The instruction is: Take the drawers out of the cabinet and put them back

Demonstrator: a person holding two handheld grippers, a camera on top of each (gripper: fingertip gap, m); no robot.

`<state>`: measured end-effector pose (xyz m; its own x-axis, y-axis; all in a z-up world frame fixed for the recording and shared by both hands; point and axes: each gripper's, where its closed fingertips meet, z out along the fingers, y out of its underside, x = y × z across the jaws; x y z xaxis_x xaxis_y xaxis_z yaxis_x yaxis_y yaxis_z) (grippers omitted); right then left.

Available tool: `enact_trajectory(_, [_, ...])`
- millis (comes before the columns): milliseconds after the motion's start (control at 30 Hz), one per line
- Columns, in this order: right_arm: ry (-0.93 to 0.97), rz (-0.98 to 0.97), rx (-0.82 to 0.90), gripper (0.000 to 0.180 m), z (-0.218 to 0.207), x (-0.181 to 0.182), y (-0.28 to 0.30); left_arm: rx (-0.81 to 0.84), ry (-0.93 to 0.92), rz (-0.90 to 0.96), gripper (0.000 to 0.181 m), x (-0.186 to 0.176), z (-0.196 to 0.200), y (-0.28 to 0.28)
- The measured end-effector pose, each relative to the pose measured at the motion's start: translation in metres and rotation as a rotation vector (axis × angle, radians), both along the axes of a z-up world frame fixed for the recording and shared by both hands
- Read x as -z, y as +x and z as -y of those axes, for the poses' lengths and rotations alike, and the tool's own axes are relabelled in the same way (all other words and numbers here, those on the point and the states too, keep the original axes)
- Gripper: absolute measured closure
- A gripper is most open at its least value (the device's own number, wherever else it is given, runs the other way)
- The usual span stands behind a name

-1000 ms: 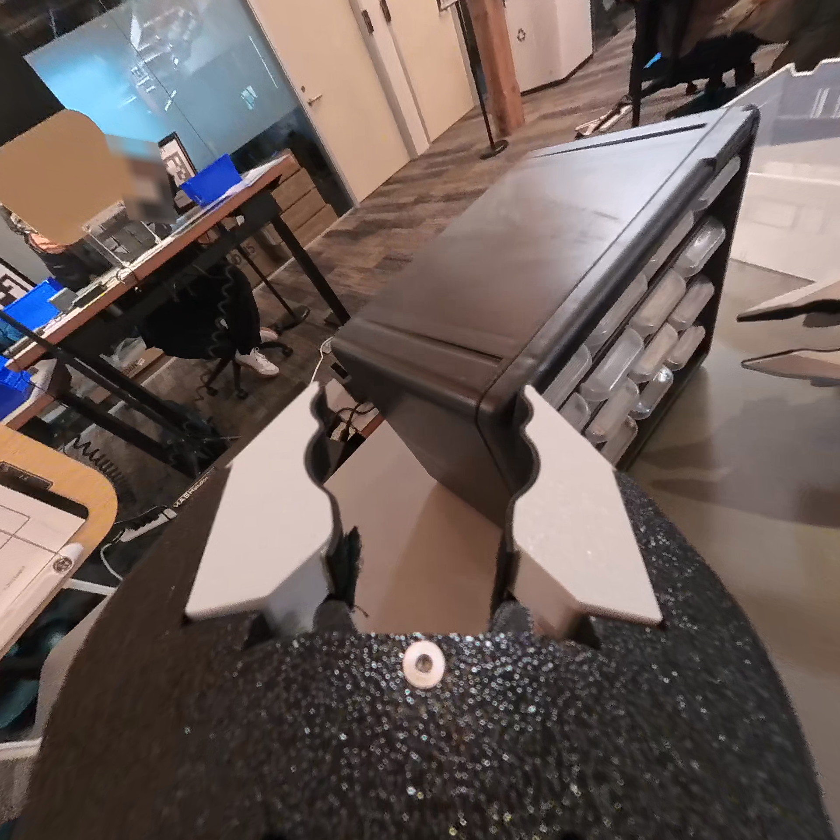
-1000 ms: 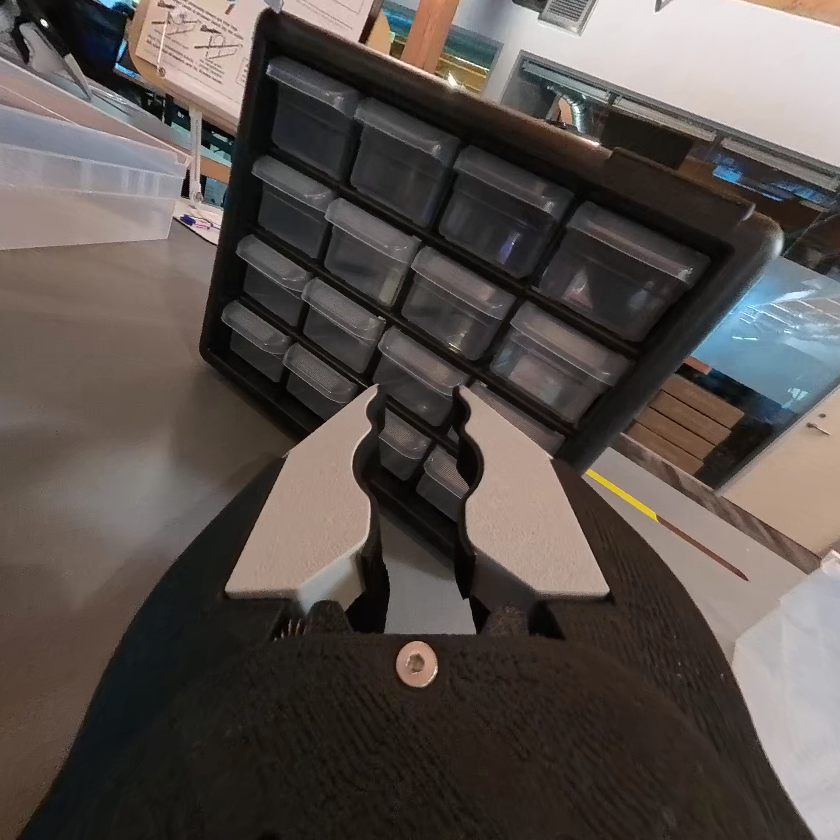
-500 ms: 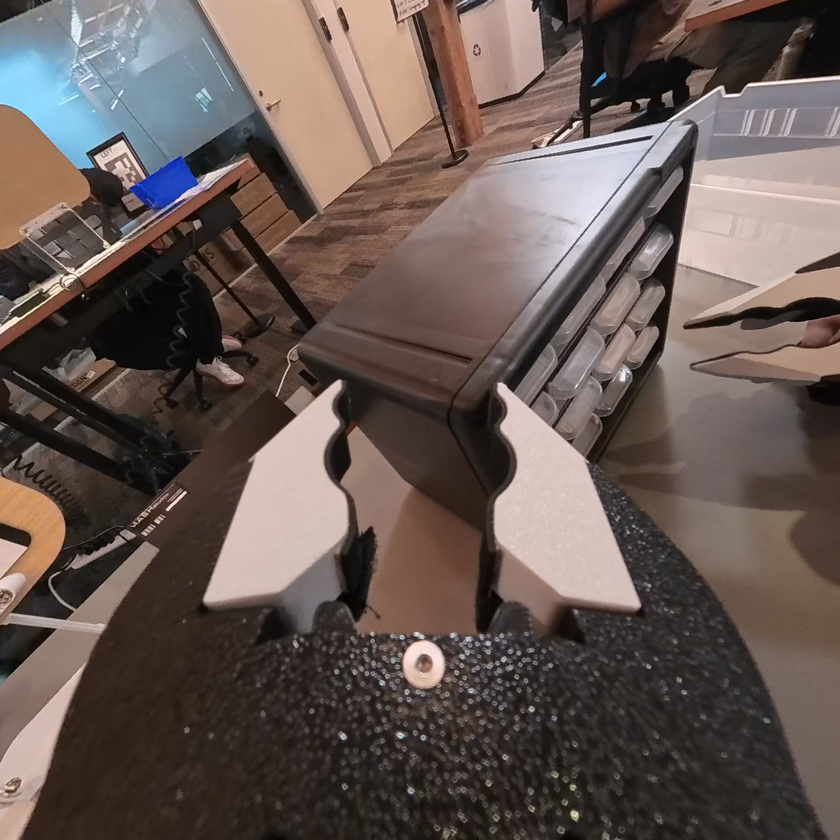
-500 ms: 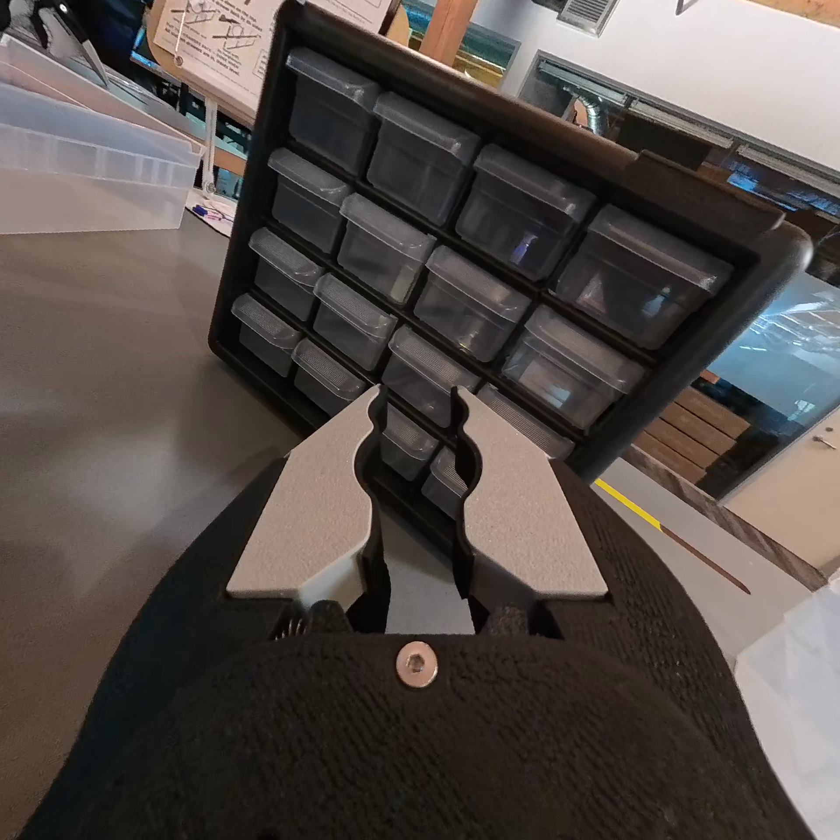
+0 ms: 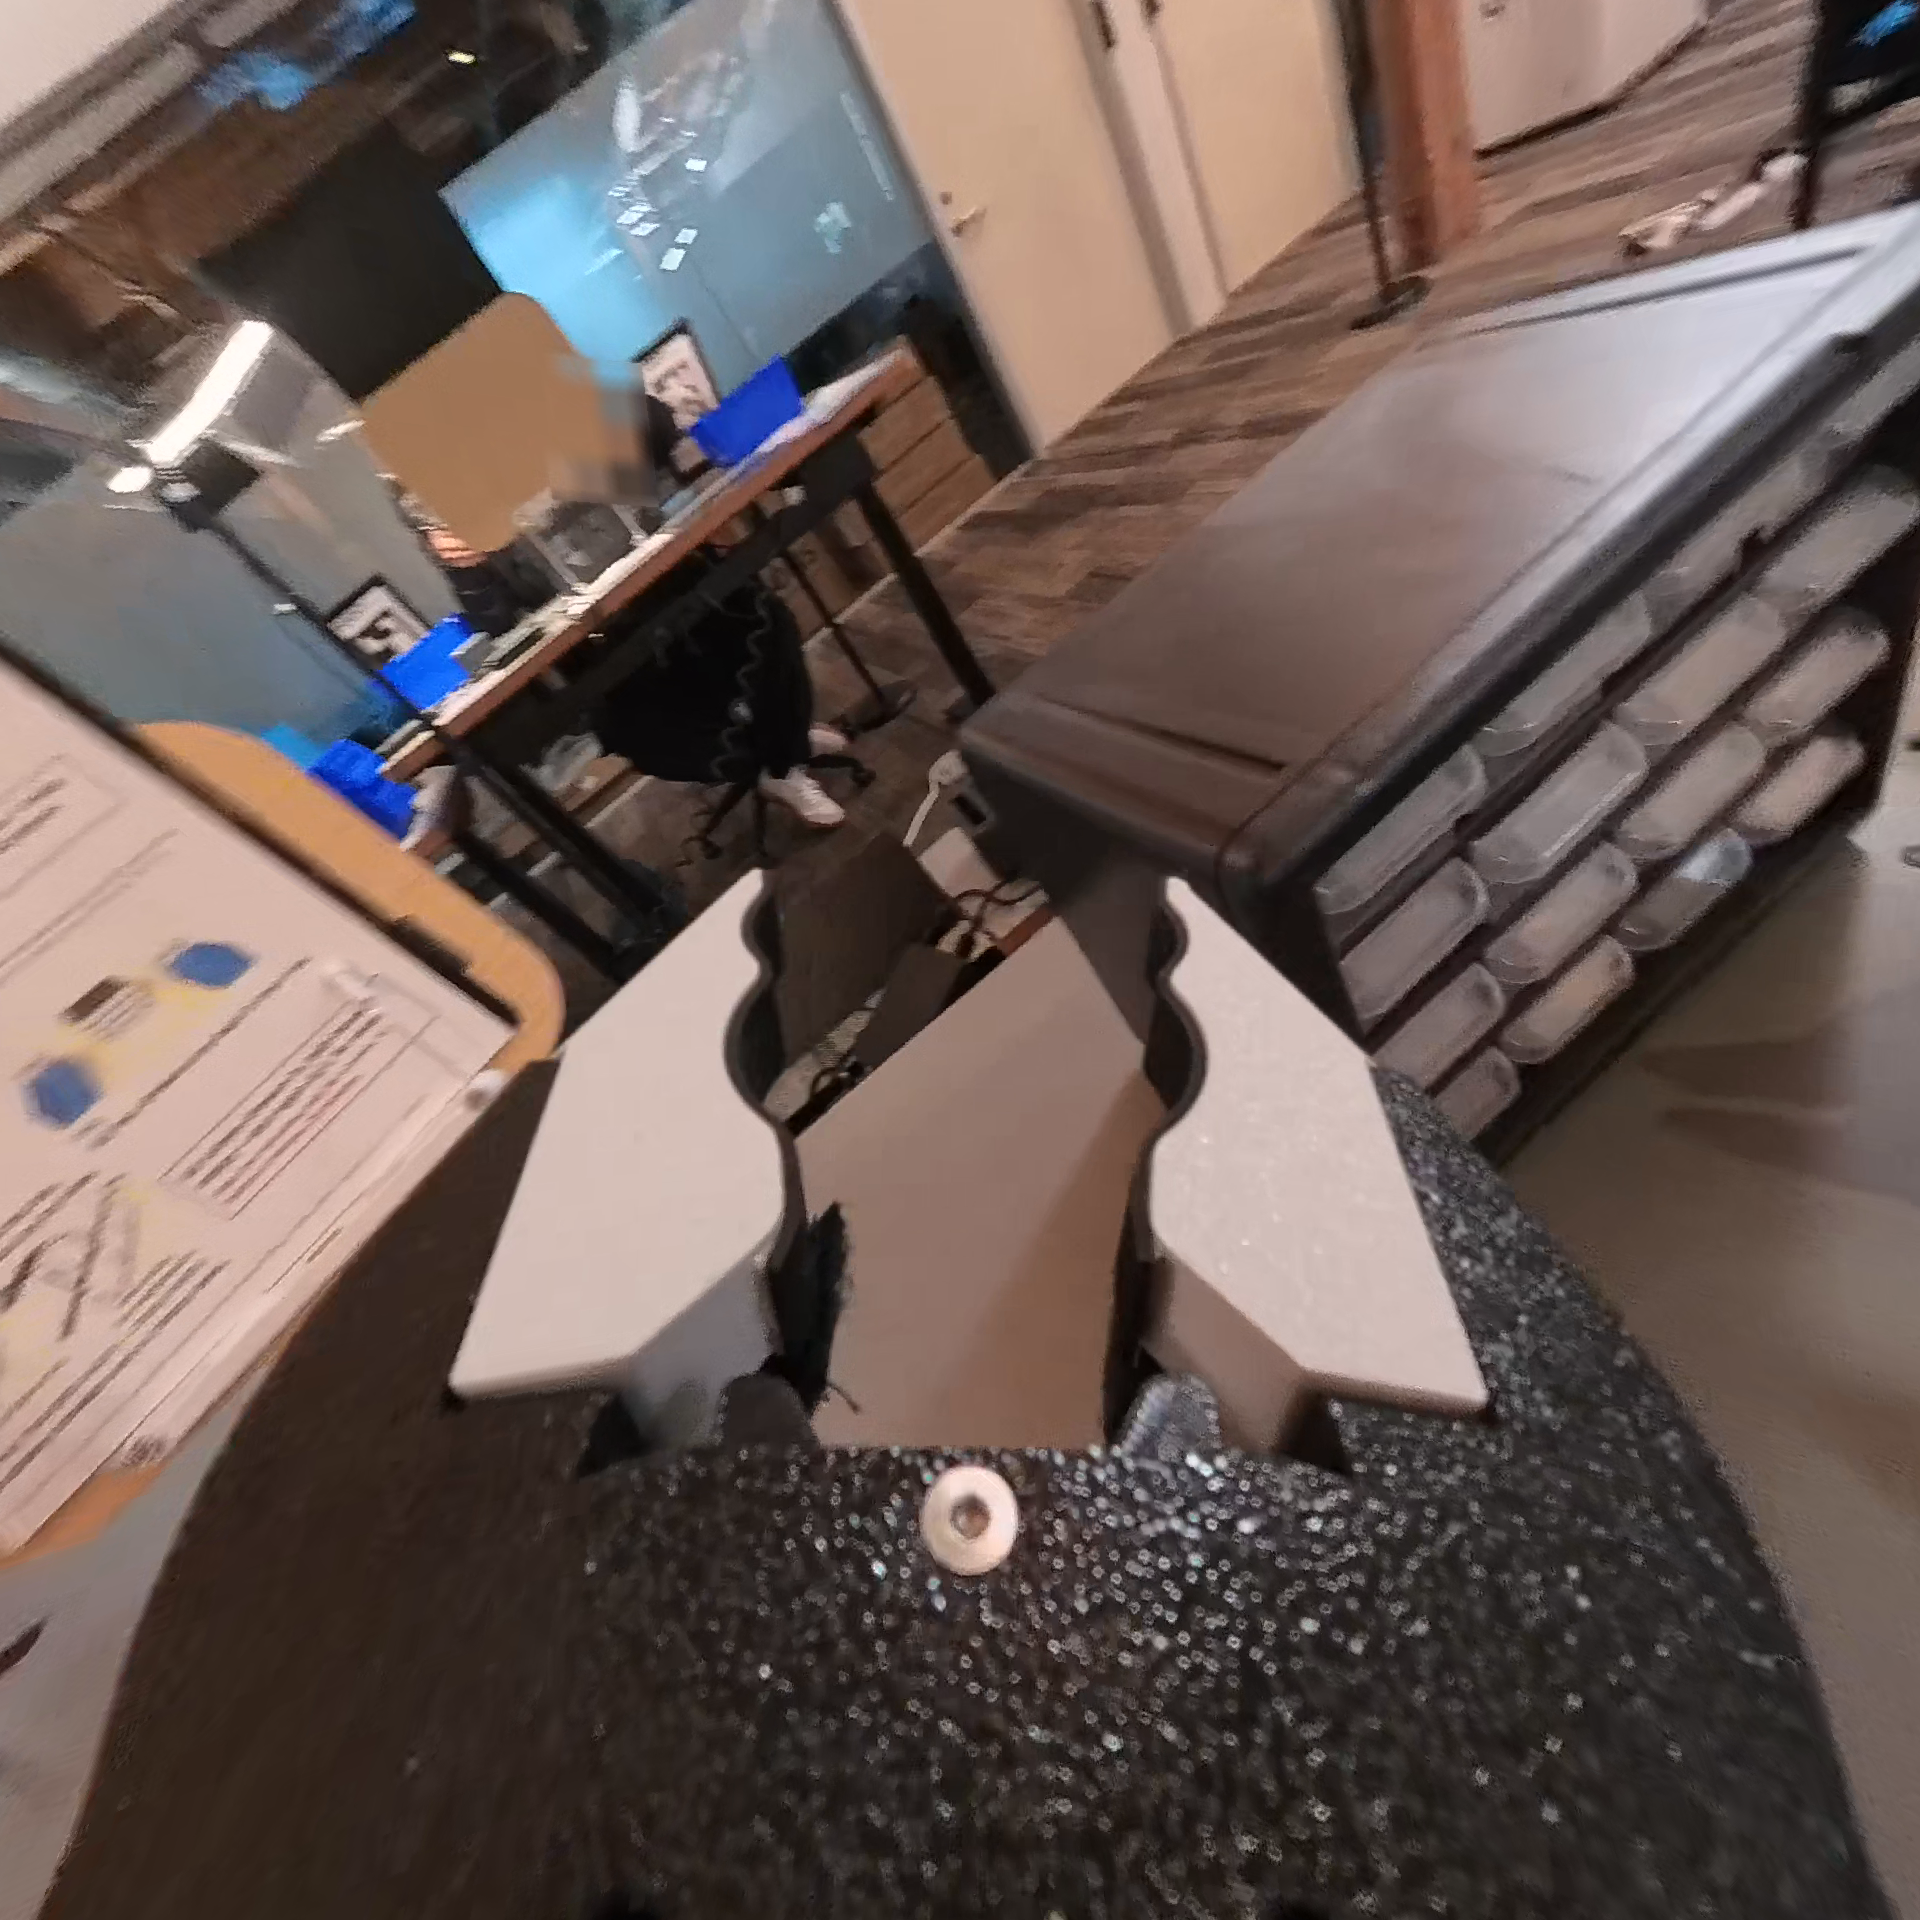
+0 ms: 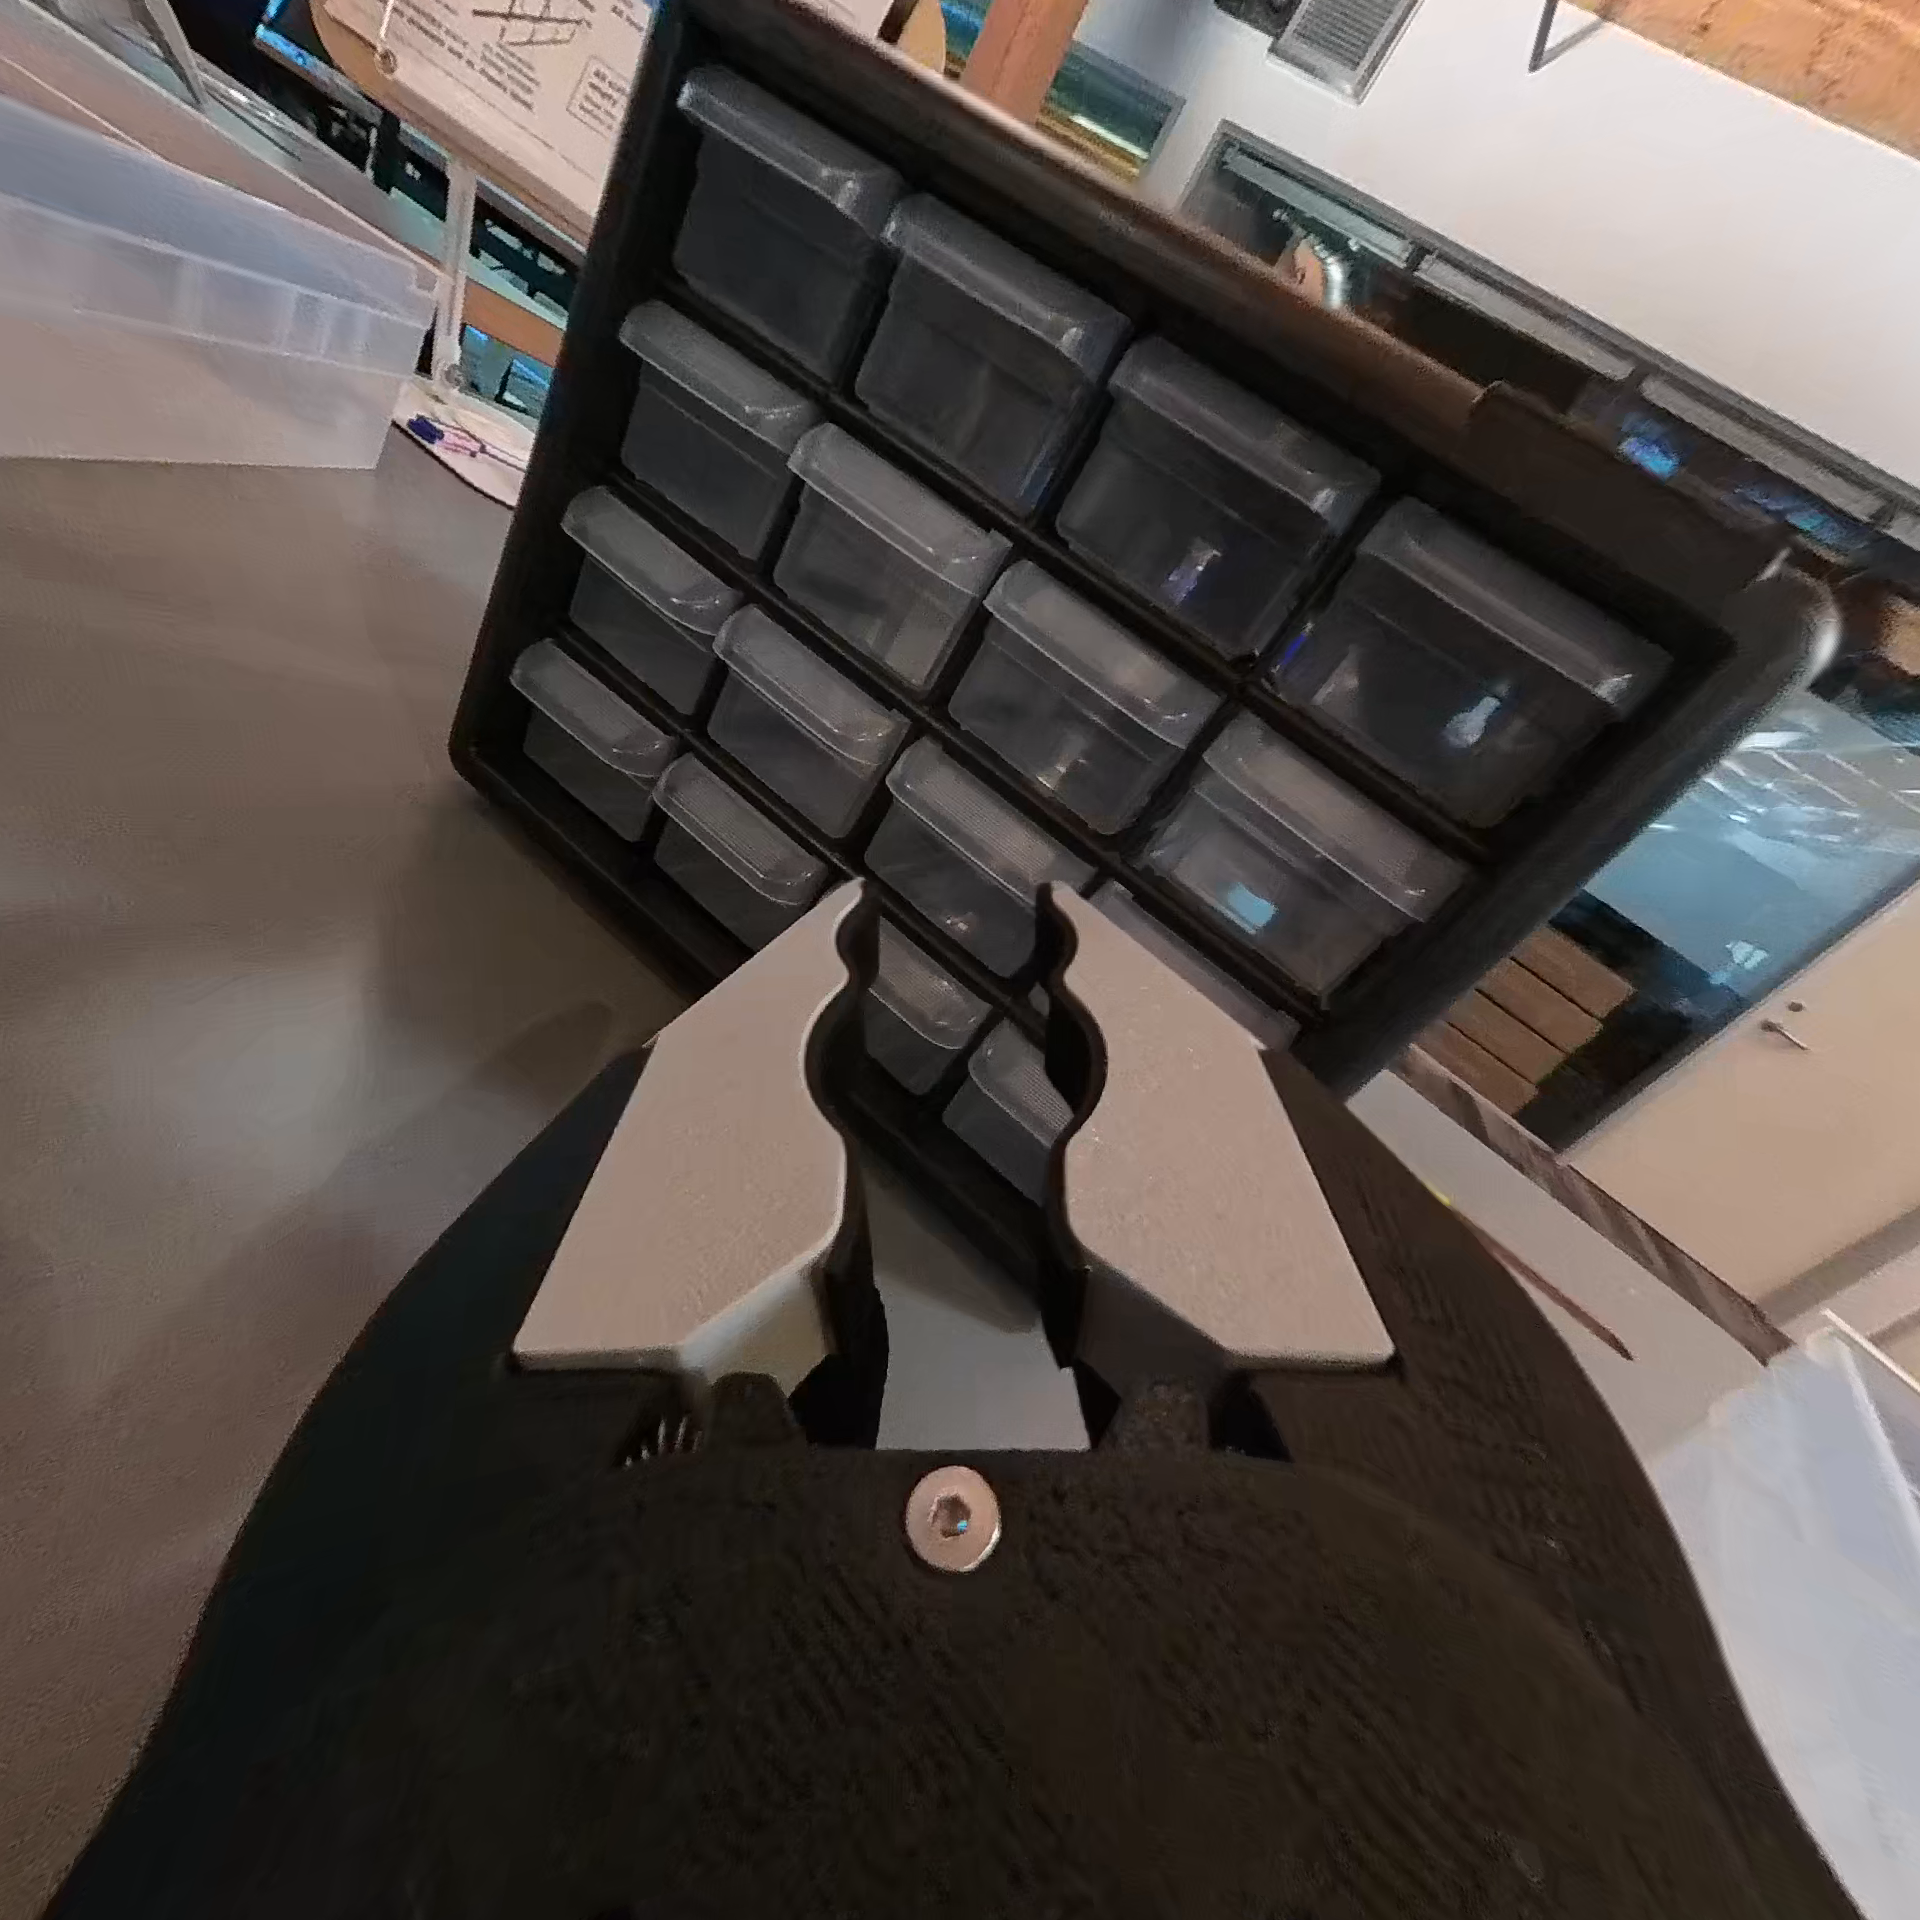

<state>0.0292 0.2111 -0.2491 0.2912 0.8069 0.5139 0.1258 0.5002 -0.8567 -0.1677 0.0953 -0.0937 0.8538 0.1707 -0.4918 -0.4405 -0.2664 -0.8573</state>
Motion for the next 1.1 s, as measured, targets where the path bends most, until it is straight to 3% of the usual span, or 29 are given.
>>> enact_trajectory(133, [0.046,-0.064,0.023,0.141,0.003,-0.014,0.011,-0.072,0.071,-0.017,0.104,-0.013,0.038,-0.004])
enact_trajectory(267, [0.120,-0.142,0.189,0.134,-0.010,-0.048,0.056,0.051,0.204,-0.219,0.097,-0.032,0.073,0.035])
enact_trajectory(367, [0.115,-0.327,0.398,0.125,-0.039,-0.094,0.133,0.015,0.142,-0.291,0.098,-0.022,0.102,0.038])
enact_trajectory(467, [0.125,-0.404,0.718,0.110,-0.088,-0.108,0.232,-0.115,0.029,-0.314,0.098,0.007,0.138,0.014])
enact_trajectory(567, [0.017,-0.348,0.955,0.095,-0.138,-0.081,0.311,-0.199,-0.076,-0.182,0.096,0.055,0.173,-0.006])
enact_trajectory(667, [-0.209,-0.377,0.953,0.078,-0.169,-0.052,0.343,-0.267,-0.176,-0.043,0.091,0.109,0.202,-0.018])
enact_trajectory(800, [-0.429,-0.245,0.925,0.076,-0.197,-0.006,0.343,-0.285,-0.264,0.083,0.097,0.157,0.223,-0.018])
enact_trajectory(900, [-0.464,-0.180,0.935,0.078,-0.204,0.011,0.337,-0.254,-0.309,0.140,0.107,0.171,0.227,-0.012])
enact_trajectory(1100, [-0.459,-0.098,0.931,0.108,-0.206,0.015,0.327,-0.194,-0.349,0.168,0.110,0.184,0.204,-0.011])
